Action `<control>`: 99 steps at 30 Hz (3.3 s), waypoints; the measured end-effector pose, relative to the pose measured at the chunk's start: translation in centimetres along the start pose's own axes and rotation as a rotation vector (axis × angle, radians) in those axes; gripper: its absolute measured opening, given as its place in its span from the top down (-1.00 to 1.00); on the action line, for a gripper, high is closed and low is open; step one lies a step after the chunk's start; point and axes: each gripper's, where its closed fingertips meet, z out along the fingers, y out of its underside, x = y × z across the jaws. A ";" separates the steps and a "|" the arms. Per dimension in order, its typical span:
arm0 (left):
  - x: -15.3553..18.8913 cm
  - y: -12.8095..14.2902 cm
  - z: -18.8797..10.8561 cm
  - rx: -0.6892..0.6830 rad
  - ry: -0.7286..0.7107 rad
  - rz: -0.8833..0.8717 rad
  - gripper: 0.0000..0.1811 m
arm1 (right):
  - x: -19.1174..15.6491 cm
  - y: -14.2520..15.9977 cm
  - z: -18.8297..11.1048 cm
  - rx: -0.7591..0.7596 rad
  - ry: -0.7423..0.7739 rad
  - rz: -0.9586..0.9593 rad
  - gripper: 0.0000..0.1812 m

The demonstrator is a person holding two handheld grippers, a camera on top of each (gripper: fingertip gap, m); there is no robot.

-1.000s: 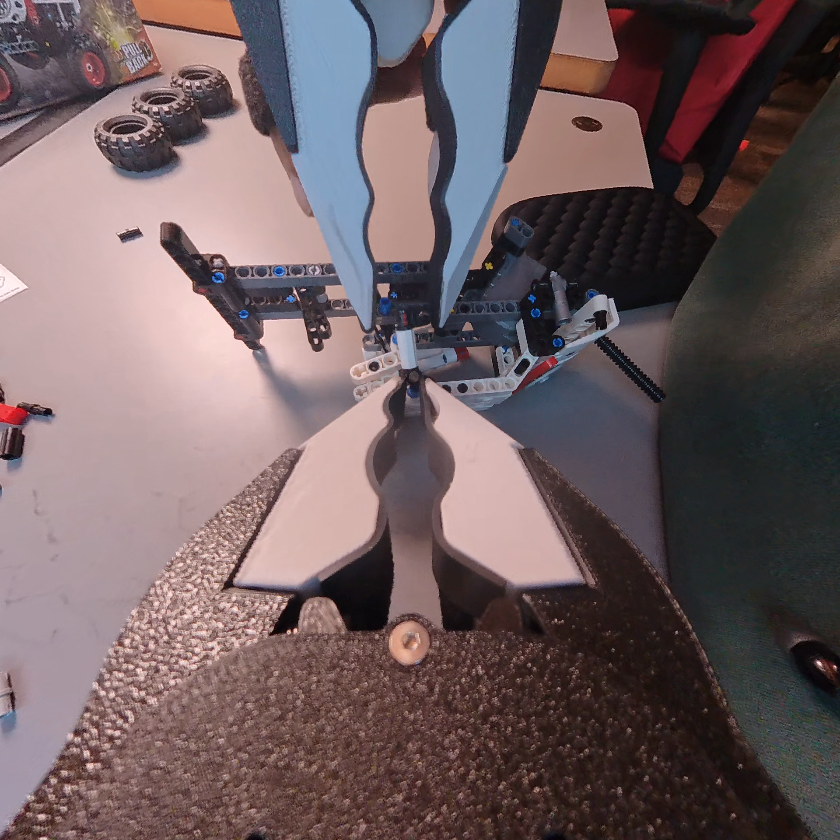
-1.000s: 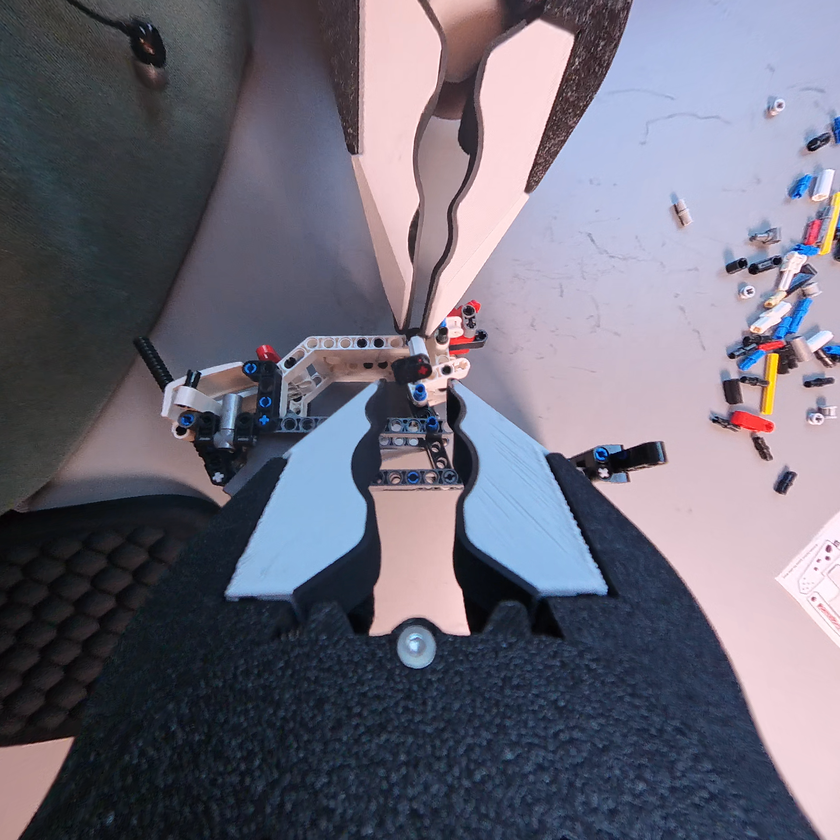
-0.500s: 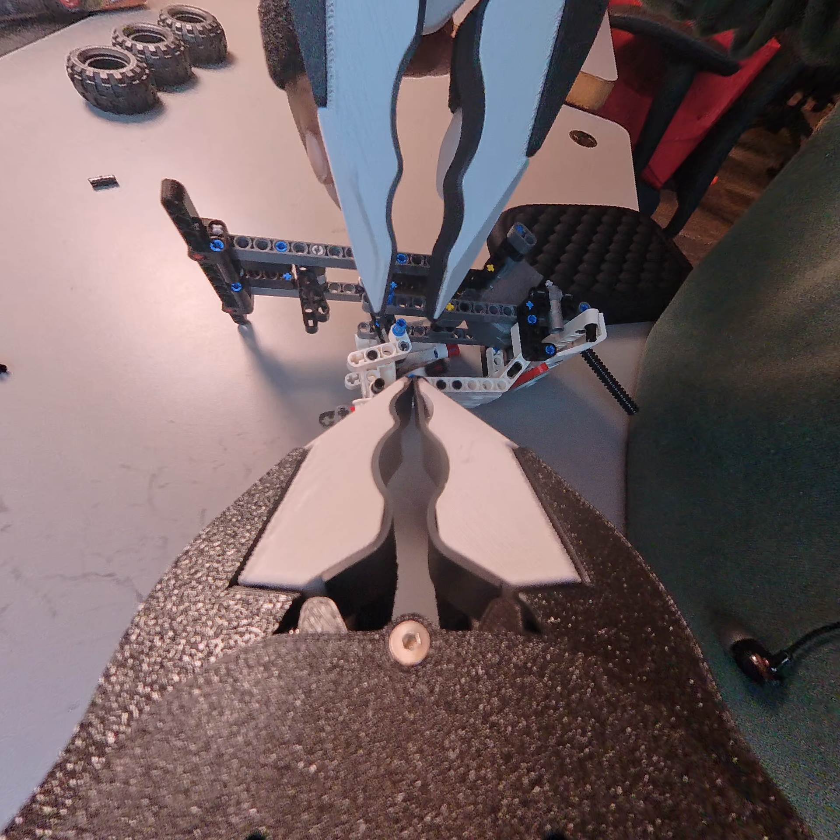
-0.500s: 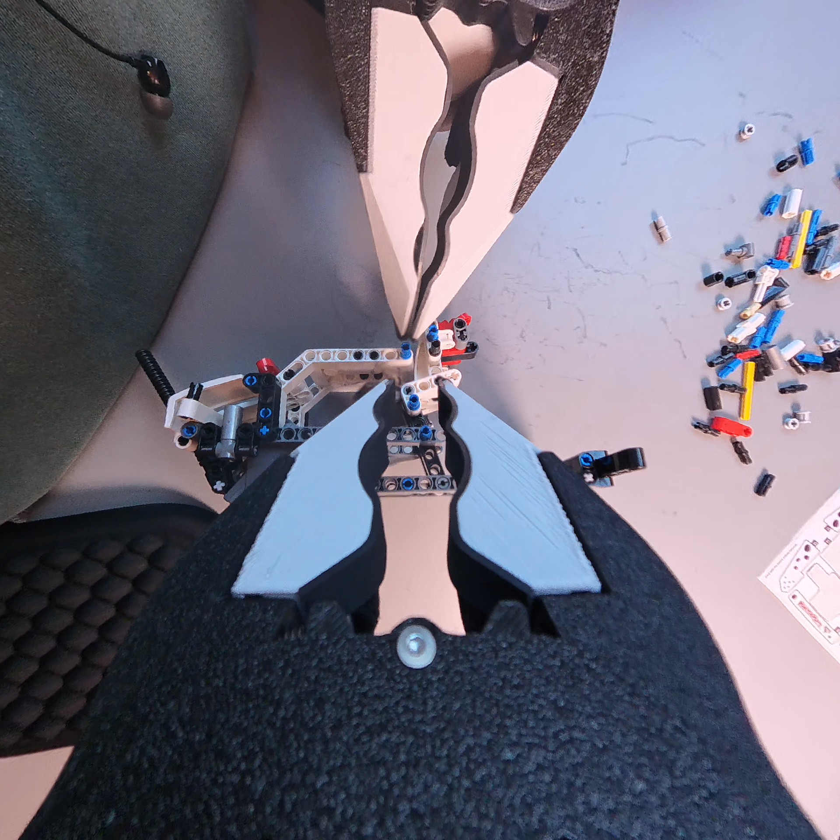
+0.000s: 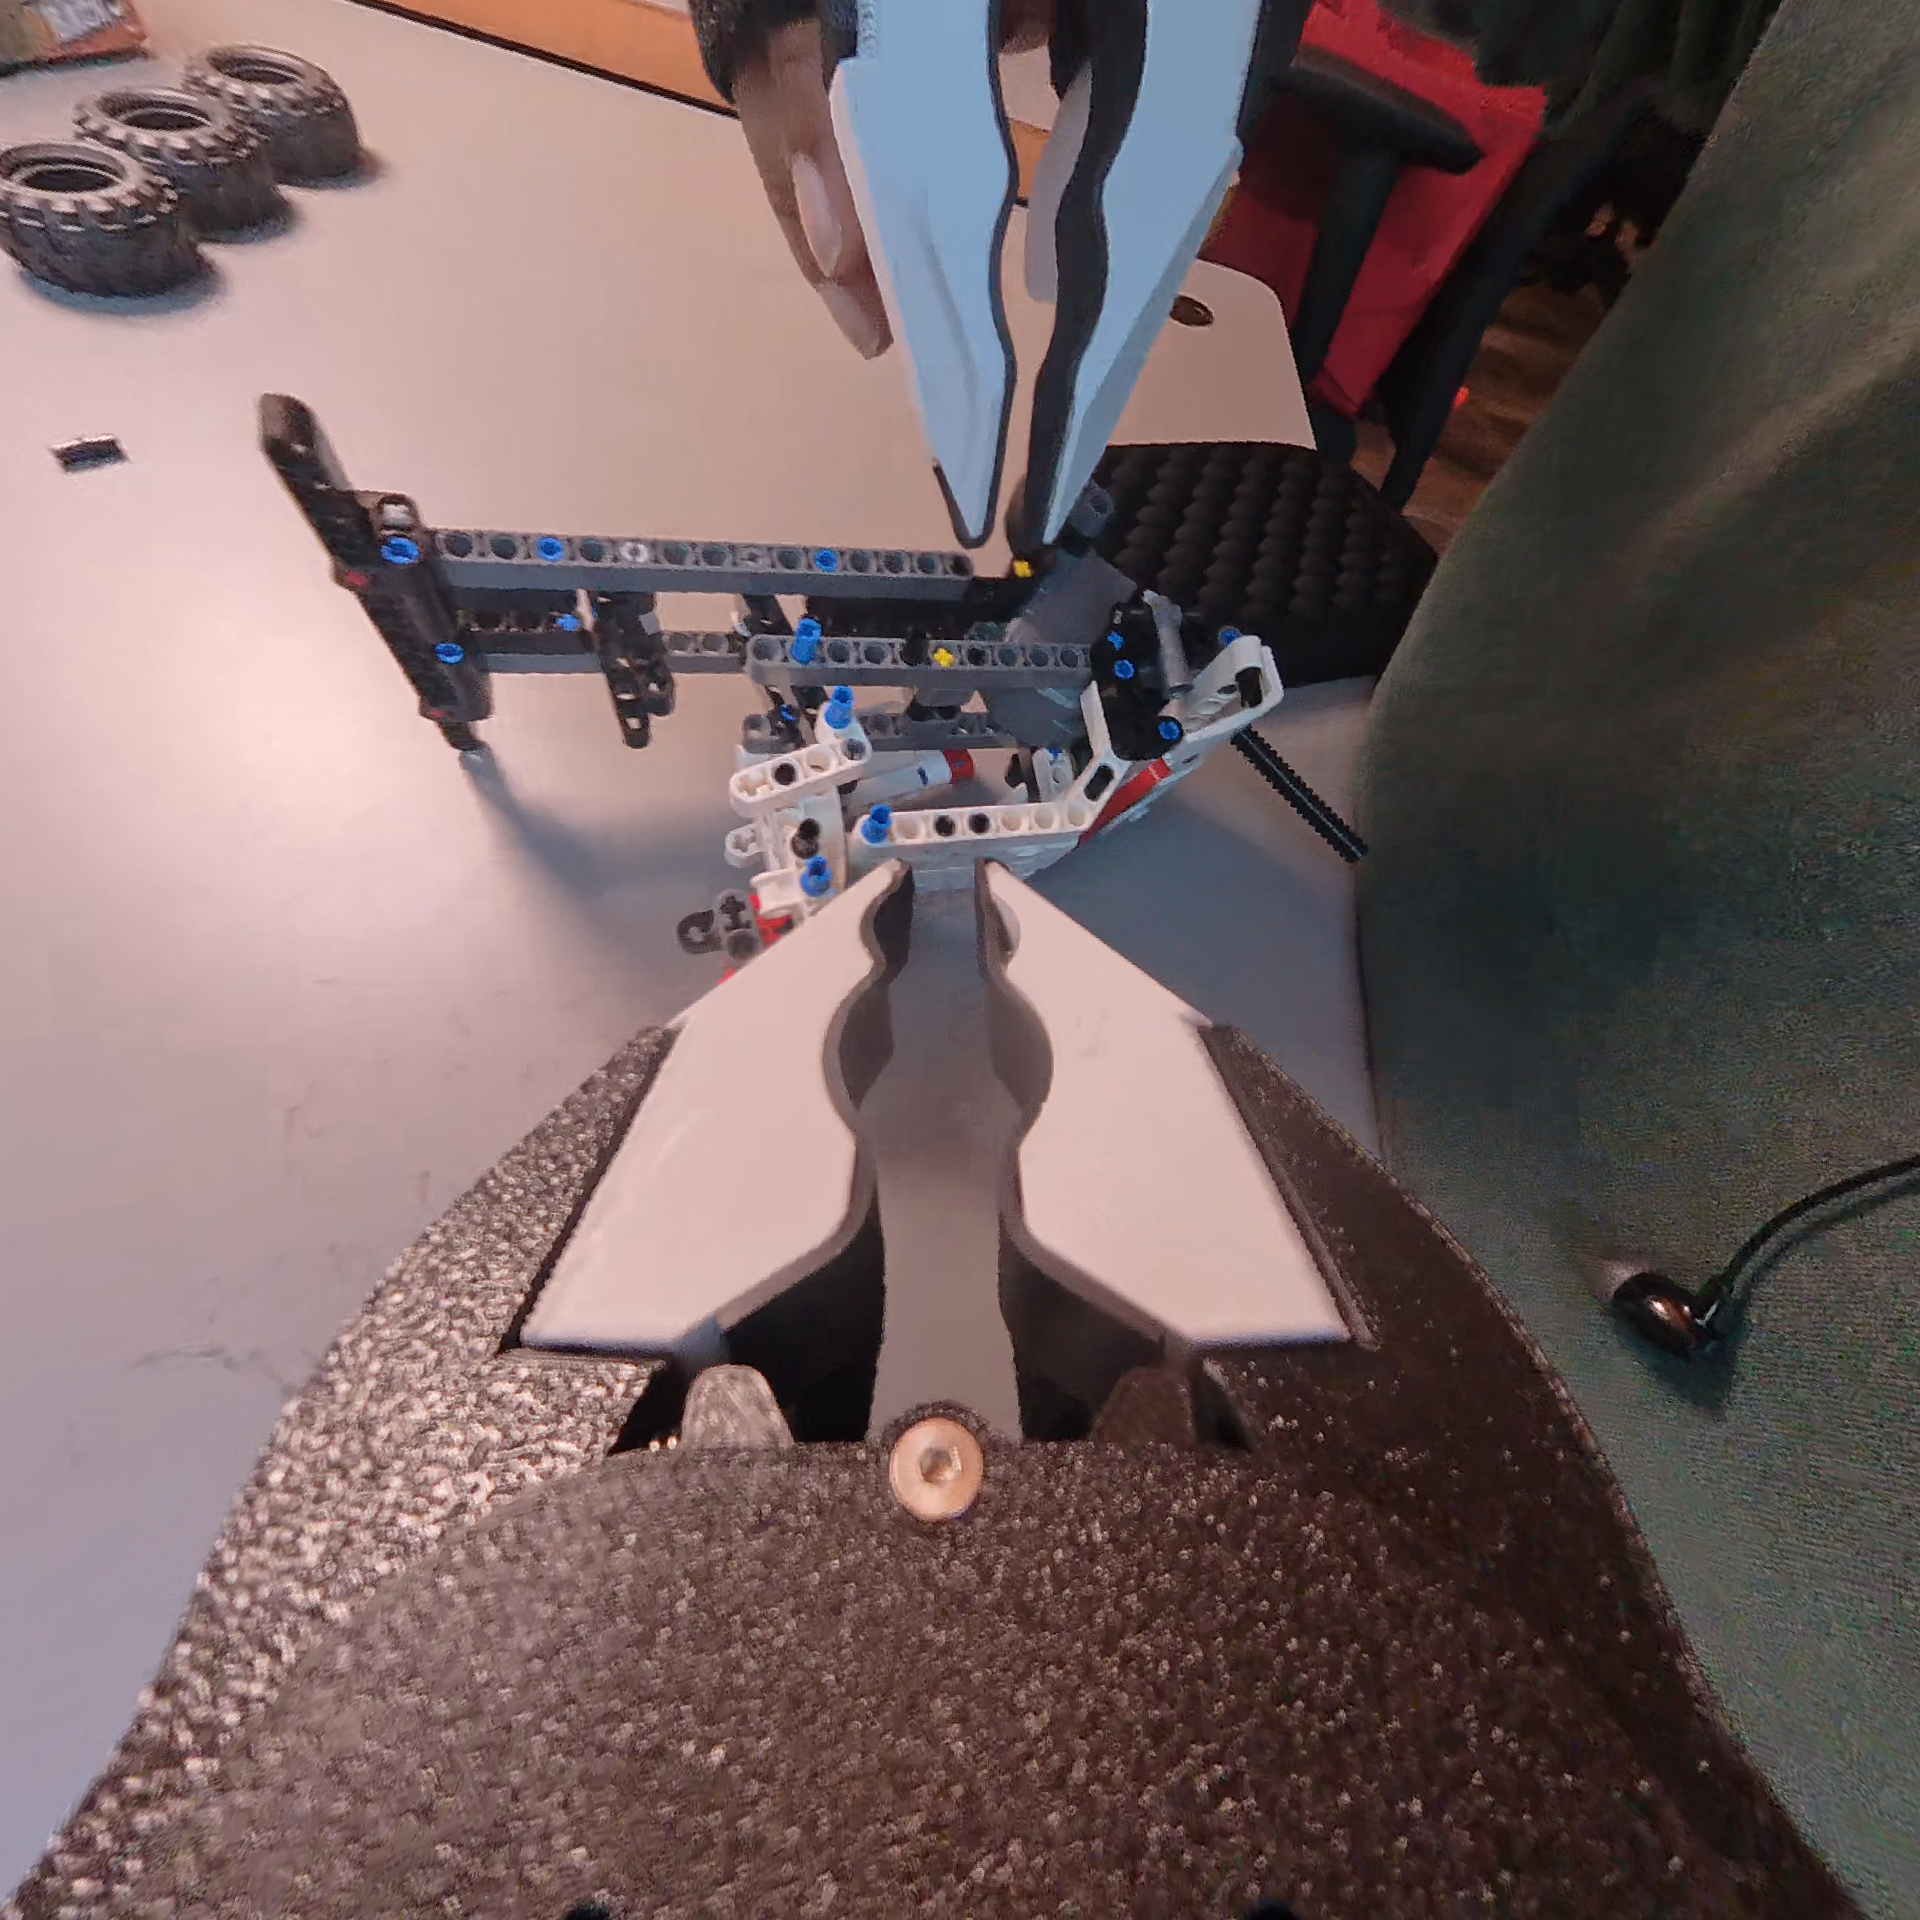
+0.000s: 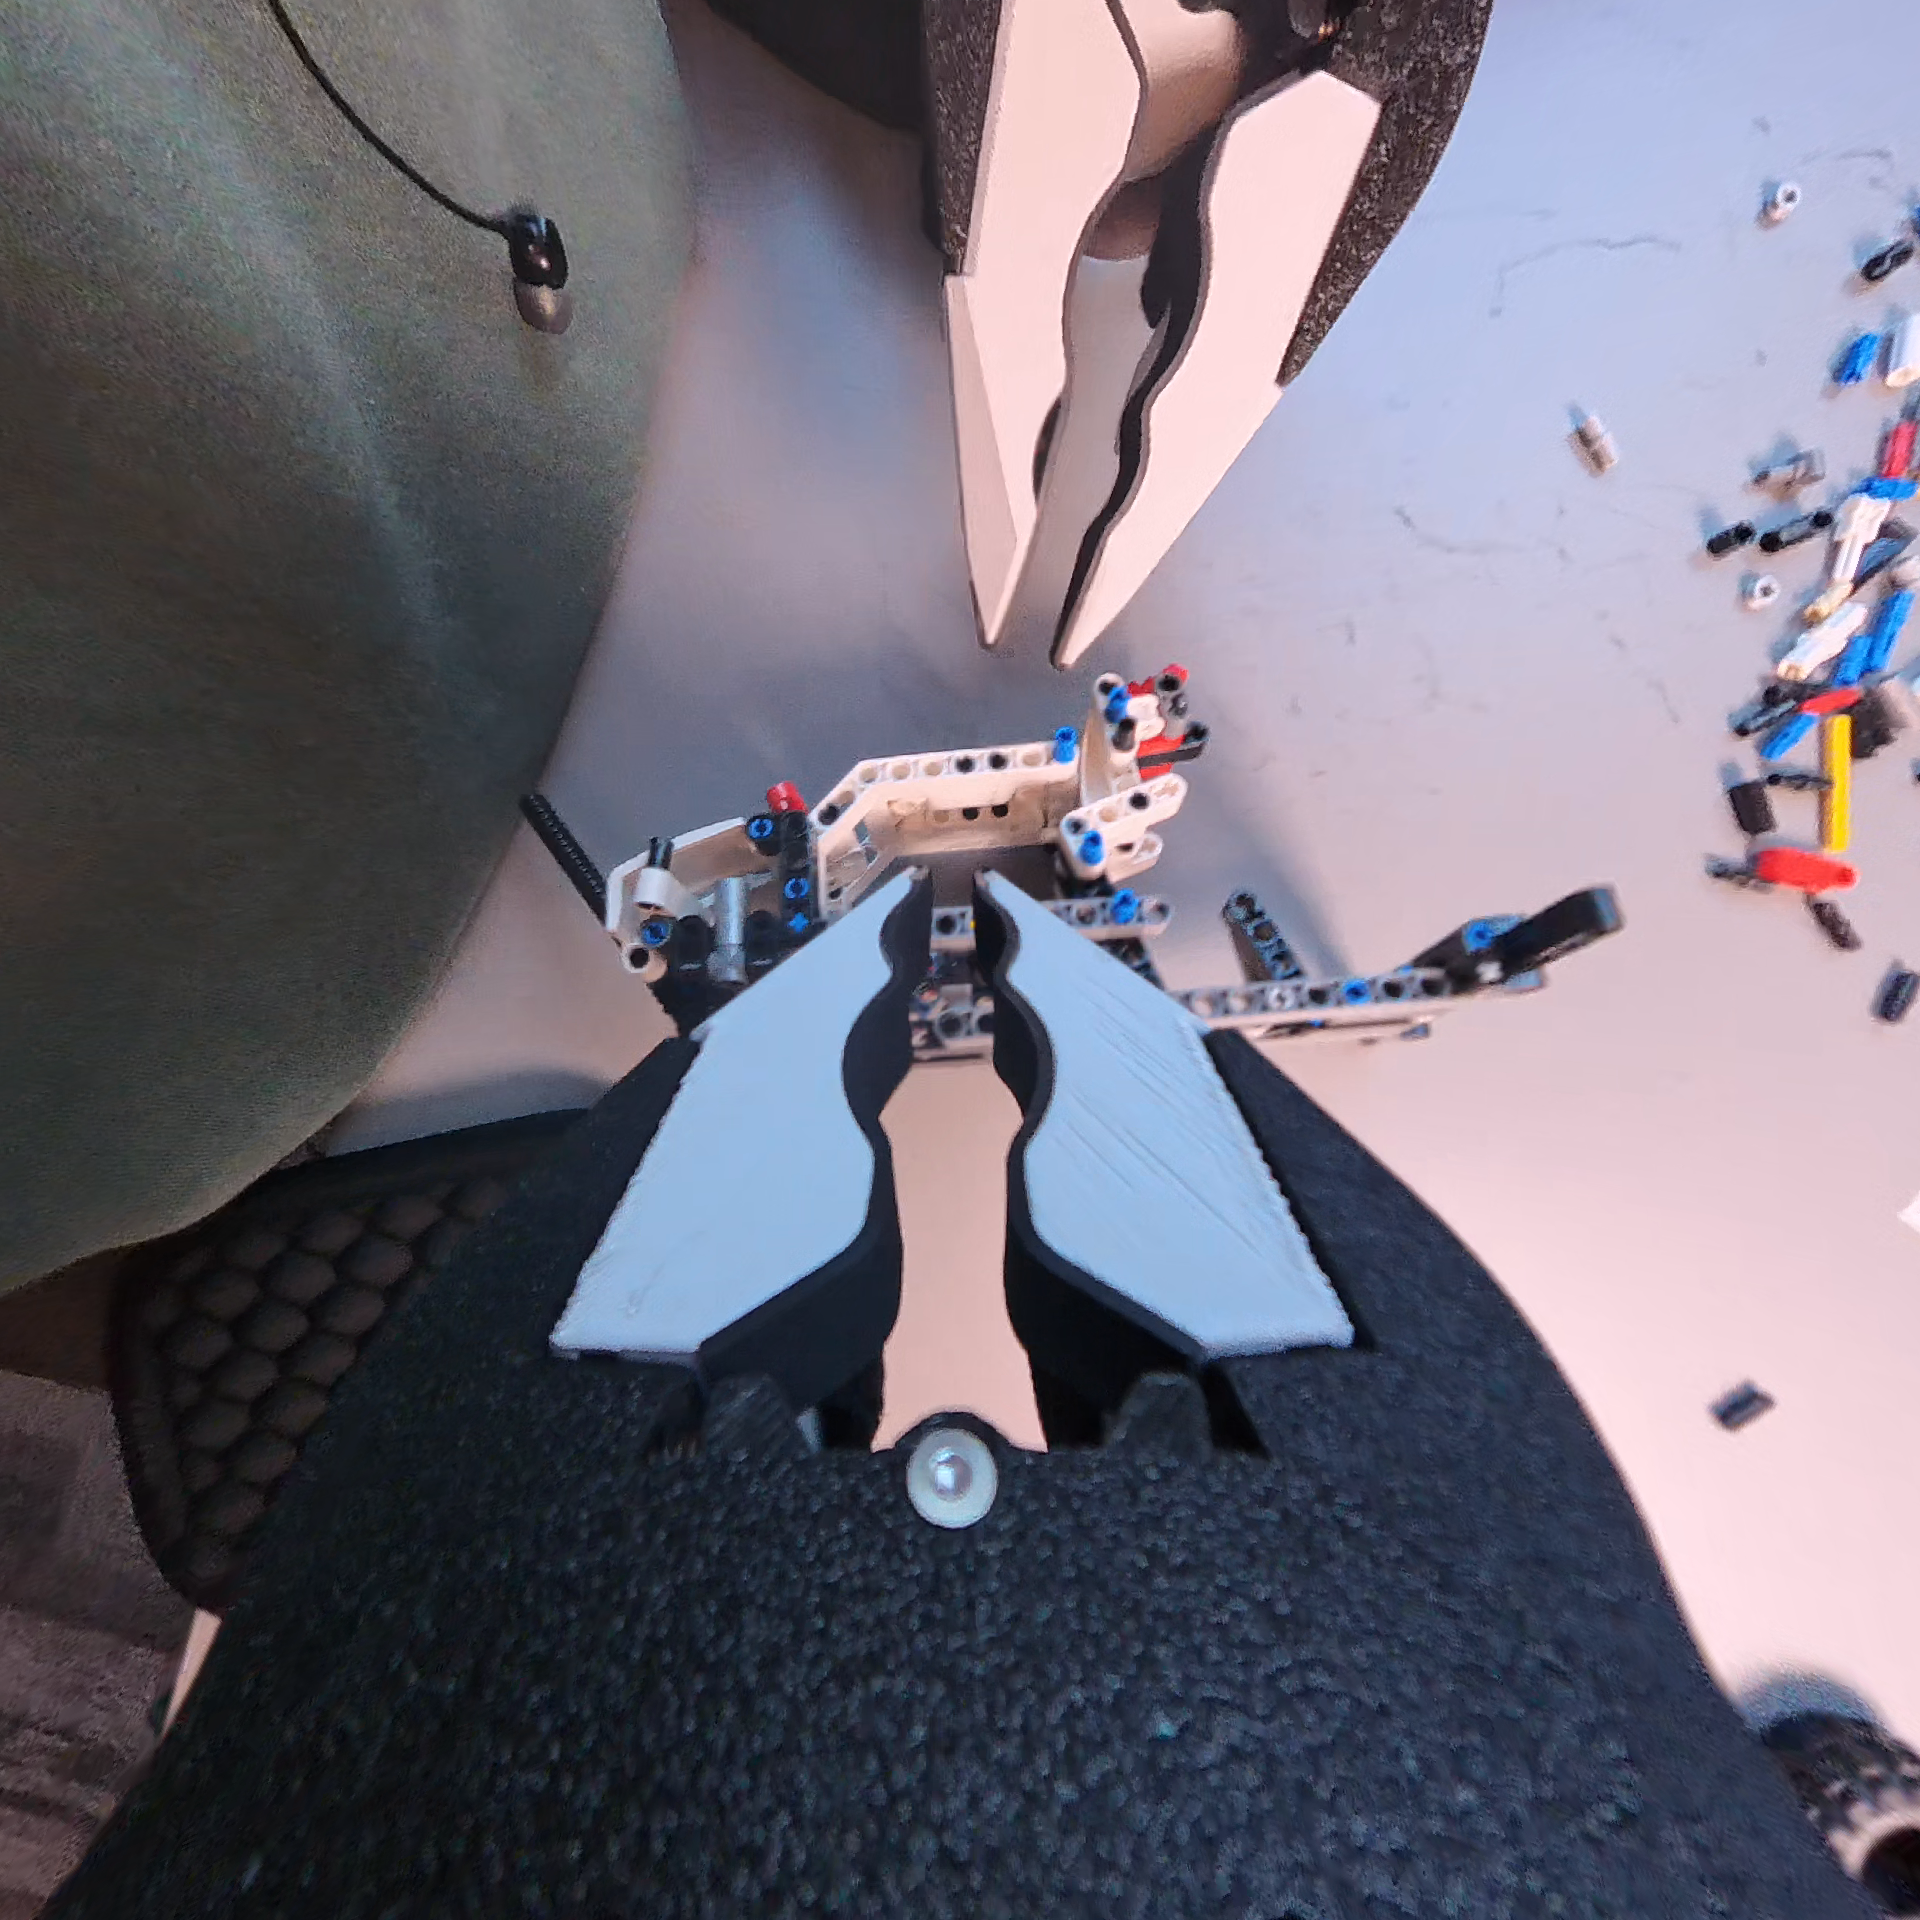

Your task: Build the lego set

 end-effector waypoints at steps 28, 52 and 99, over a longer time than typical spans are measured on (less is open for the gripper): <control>-0.3 0.0 4.5 -0.288 0.098 0.841 0.88 | -7.2 6.8 -1.4 0.234 0.221 0.364 0.78; -3.8 -2.6 1.2 -0.210 0.071 0.860 0.86 | -7.8 3.4 3.8 0.198 0.123 0.317 0.92; 0.7 -7.7 -0.2 0.271 0.277 -0.257 0.73 | 0.8 -2.4 -3.4 0.439 0.549 0.147 0.93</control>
